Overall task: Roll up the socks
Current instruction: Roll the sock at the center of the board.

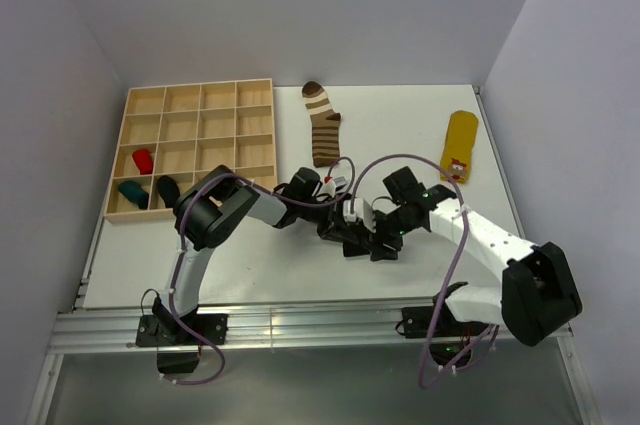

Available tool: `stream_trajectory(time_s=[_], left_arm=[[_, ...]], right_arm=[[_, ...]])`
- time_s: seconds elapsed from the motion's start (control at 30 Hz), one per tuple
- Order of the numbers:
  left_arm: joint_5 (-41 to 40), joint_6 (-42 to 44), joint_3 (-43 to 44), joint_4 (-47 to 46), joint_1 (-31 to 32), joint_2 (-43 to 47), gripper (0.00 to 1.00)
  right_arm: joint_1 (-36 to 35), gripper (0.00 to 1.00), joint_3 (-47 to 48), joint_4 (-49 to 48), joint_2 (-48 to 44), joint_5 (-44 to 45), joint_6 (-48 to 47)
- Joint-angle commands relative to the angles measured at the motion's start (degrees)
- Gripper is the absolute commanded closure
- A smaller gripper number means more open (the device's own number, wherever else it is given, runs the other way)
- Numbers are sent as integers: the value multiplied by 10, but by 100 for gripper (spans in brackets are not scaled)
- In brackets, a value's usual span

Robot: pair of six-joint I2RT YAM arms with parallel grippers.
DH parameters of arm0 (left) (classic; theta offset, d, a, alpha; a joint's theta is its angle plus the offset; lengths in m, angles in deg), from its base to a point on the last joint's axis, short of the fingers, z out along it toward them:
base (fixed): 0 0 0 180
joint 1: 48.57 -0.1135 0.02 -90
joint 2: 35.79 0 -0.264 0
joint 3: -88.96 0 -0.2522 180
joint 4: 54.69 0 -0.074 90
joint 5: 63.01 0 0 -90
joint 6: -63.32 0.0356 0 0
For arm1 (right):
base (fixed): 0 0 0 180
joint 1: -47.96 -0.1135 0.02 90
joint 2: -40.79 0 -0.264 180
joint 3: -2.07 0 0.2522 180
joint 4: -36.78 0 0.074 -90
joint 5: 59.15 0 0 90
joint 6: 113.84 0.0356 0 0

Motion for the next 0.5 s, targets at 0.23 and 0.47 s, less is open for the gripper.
stream_trajectory(time_s=[0.23, 0.47], left_arm=[[-4, 41, 7, 92, -5, -20, 100], [1, 47, 15, 103, -5, -23, 100]], right_arm=[[-78, 39, -80, -171, -76, 127, 28], [-105, 39, -93, -190, -74, 148, 28]])
